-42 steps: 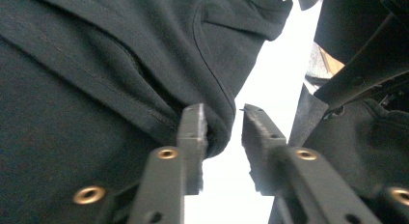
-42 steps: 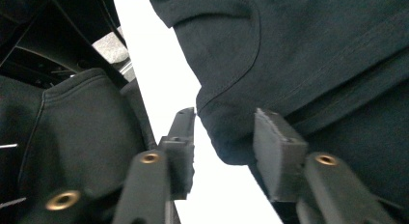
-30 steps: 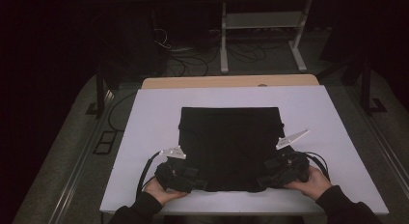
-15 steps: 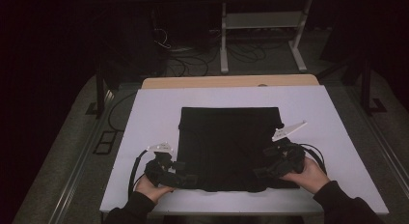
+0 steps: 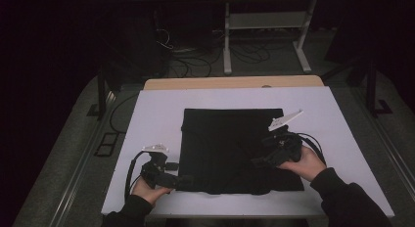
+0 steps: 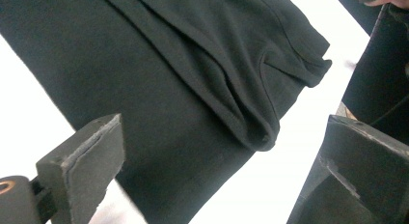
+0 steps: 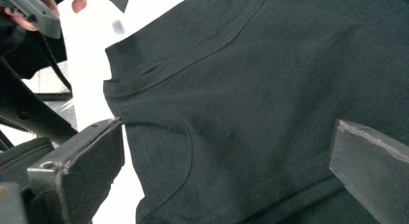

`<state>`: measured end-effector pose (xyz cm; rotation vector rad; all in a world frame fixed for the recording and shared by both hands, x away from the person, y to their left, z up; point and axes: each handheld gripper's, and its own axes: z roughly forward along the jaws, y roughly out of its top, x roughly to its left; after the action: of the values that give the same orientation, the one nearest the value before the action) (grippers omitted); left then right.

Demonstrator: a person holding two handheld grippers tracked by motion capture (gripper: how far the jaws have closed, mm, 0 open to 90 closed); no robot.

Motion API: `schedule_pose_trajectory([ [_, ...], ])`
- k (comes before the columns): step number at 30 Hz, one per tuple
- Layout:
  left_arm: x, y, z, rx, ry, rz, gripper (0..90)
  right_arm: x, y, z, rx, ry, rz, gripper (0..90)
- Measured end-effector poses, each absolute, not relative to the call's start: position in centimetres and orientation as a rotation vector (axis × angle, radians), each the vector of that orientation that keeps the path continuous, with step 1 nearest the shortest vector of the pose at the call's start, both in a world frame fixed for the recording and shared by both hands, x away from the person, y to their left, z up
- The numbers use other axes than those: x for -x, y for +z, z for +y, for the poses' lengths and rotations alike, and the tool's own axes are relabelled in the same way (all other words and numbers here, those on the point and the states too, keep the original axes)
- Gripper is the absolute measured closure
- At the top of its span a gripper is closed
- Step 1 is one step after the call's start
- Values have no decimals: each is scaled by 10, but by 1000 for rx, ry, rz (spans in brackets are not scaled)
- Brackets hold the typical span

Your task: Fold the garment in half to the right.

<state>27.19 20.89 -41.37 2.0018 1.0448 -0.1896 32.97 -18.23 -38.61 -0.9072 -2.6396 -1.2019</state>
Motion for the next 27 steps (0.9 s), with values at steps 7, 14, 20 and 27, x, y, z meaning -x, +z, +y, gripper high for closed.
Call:
schedule_pose_trajectory([
  [7,-272,-418,214,-2000,-237,1092,0,-346,-378,-174,893,-1191,-2671,0],
  [14,-271,-421,214,-2010,-264,1138,0,-359,-375,-167,880,-1192,-2696,0],
  [20,-267,-423,212,-2016,-296,1170,0,-370,-374,-160,884,-1193,-2700,0],
  [27,-264,-425,216,-2005,-308,1206,0,-380,-374,-149,865,-1195,-2714,0],
])
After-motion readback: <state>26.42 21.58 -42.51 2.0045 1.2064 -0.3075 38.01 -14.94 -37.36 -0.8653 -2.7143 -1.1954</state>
